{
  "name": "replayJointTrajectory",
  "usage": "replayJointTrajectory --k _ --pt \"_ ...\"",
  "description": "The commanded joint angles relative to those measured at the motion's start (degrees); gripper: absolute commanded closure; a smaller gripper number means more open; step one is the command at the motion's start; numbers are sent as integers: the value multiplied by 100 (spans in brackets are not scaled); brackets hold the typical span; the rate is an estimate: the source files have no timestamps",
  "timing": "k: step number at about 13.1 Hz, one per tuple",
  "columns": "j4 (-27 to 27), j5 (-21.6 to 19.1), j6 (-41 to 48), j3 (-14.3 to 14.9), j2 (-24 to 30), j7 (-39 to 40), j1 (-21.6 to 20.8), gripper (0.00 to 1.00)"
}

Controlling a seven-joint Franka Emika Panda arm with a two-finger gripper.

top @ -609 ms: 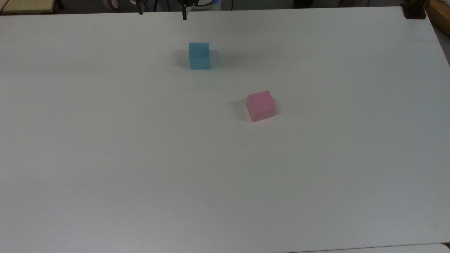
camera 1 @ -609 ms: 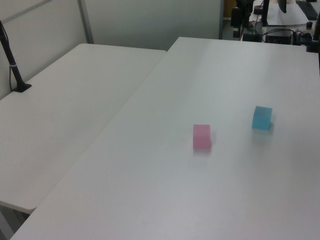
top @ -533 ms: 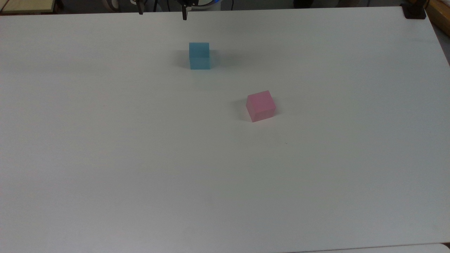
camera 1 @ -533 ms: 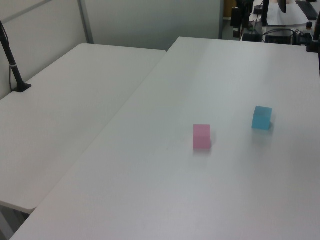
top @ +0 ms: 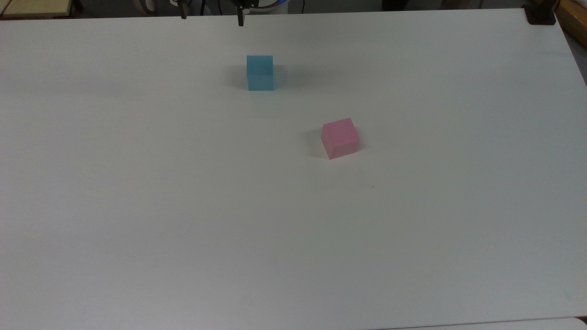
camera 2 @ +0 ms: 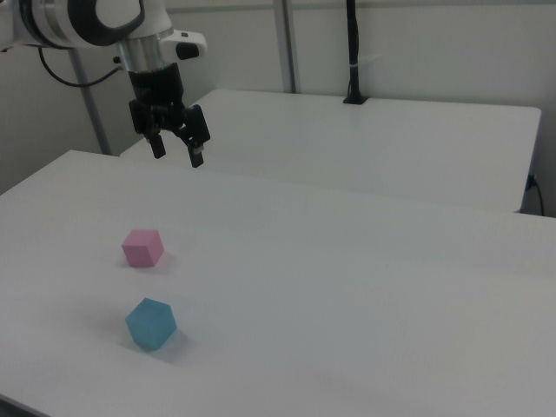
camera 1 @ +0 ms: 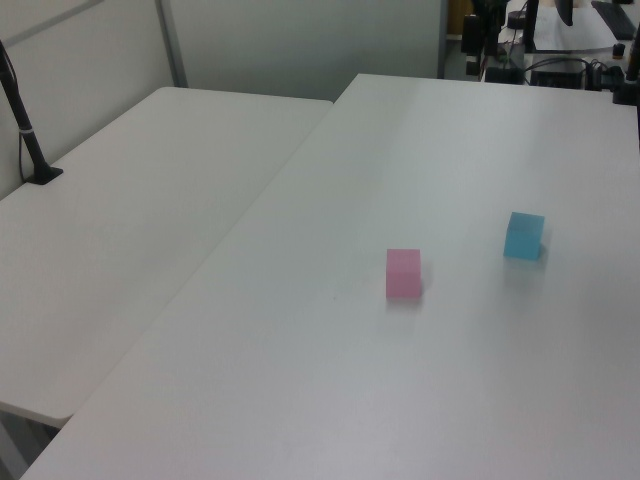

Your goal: Put blue cube on pink cube

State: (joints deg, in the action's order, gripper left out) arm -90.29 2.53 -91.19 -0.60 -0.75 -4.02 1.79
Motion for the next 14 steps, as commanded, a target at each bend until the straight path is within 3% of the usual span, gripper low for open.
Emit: replayJointTrajectory --k 1,11,14 --pt "-24 -86 -48 16 31 -125 -38 0" --pt "-41 -95 -66 16 49 -169 -56 0" --pt "-662 -104 -101 16 512 -152 -82 0"
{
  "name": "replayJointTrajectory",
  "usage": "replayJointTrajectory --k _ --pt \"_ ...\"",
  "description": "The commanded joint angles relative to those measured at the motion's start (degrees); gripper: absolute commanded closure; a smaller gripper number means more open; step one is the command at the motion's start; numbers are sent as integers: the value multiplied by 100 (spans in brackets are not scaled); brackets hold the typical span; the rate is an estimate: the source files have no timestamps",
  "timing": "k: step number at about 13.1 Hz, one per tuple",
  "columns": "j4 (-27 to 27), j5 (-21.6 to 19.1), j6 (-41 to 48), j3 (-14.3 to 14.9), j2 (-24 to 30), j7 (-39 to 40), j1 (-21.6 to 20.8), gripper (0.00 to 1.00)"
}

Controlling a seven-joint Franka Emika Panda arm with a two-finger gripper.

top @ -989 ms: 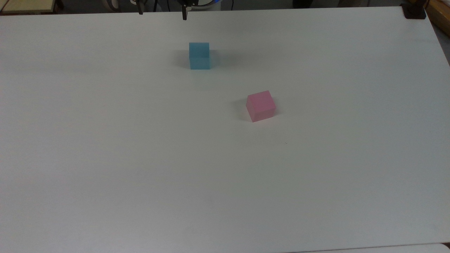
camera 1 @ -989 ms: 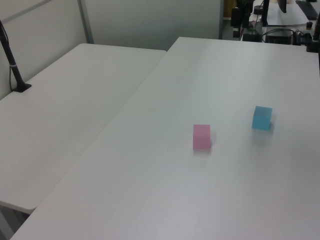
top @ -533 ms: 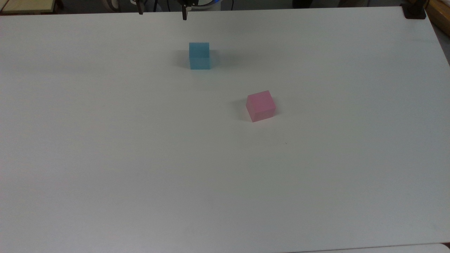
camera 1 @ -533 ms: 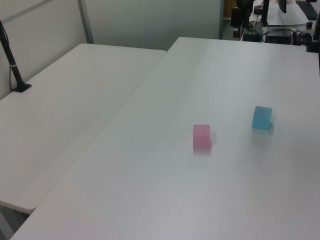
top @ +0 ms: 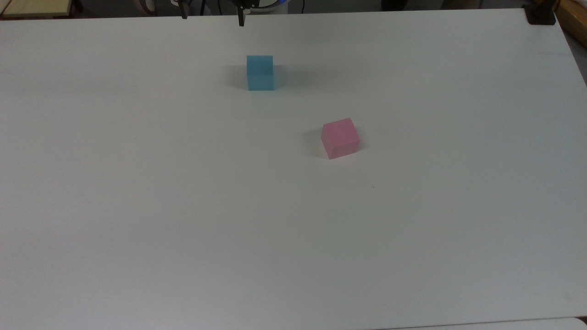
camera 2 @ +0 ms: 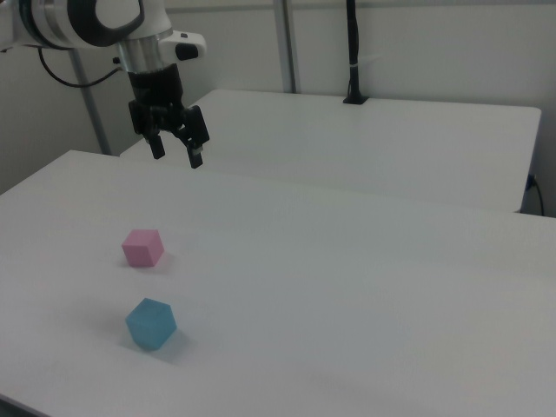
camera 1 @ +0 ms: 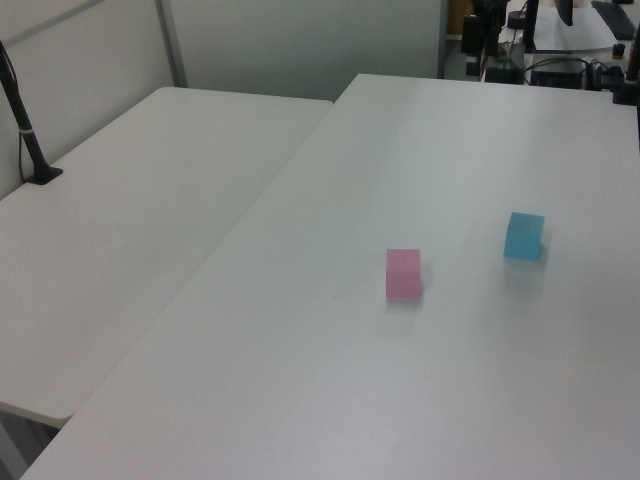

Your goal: Put blue cube on pink cube

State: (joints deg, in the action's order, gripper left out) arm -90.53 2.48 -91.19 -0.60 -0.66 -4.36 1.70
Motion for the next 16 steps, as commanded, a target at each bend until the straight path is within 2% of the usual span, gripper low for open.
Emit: replayJointTrajectory --k 1,3,8,12,16 --pt "-1076 -99 -119 16 914 -83 -178 0" --pt "-1895 -108 -241 16 1645 -83 -337 0" --pt "-3039 -125 -180 7 2833 -135 -688 0" --pt "-3469 -221 -591 25 2957 -39 -706 0" --pt "-4611 -213 -1987 25 2721 5 -680 0"
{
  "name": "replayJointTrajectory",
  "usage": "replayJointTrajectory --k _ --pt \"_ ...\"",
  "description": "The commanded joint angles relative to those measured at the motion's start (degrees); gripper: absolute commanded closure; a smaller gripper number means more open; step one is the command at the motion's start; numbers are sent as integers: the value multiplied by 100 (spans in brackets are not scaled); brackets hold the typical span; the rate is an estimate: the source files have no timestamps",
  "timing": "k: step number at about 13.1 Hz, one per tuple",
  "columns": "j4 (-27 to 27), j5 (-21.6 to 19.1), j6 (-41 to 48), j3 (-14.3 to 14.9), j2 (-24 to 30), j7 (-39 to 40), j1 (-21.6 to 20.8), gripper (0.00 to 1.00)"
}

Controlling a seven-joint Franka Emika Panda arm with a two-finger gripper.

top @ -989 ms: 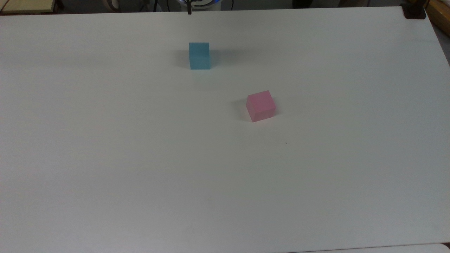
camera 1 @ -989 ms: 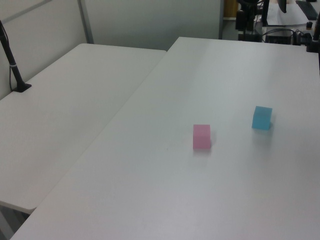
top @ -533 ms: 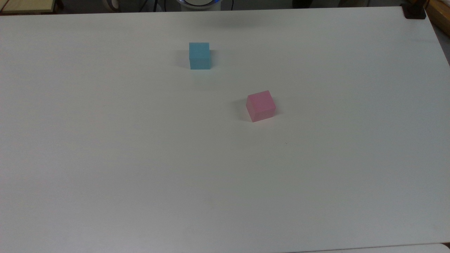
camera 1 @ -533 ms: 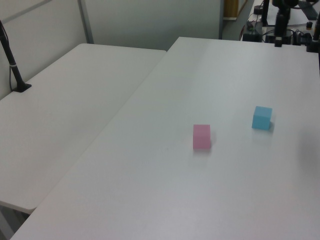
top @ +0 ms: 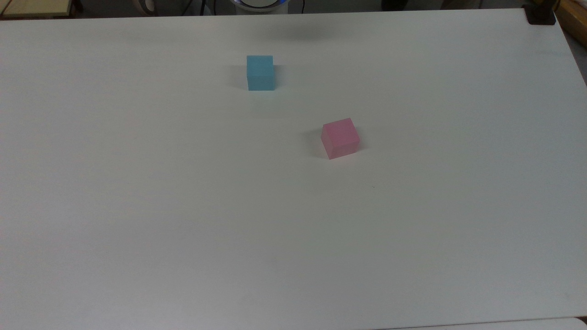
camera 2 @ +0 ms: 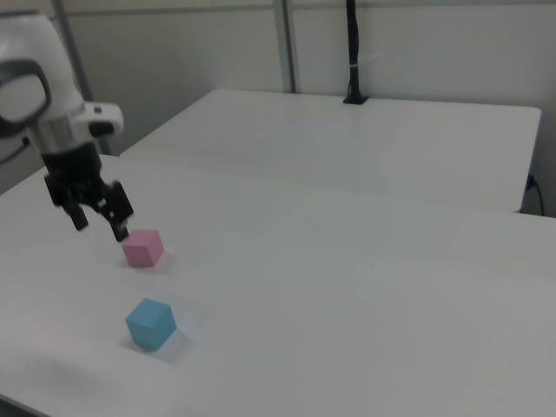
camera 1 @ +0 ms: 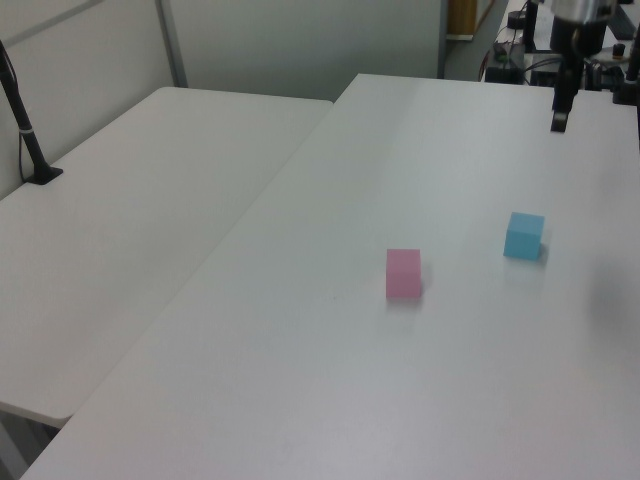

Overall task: Put blue cube on pink cube
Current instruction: 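Move the open gripper over the light-blue cube and lower it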

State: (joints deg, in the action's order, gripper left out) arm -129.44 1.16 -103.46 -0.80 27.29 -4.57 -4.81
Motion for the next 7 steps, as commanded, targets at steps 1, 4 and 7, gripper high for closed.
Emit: replayJointTrajectory --k 1,4,7 --pt "-836 -81 -946 45 -196 27 -20 0" --pt "-1065 -72 -1483 54 -635 18 -2 0" --pt "-1241 -19 -2089 54 -1075 9 7 0"
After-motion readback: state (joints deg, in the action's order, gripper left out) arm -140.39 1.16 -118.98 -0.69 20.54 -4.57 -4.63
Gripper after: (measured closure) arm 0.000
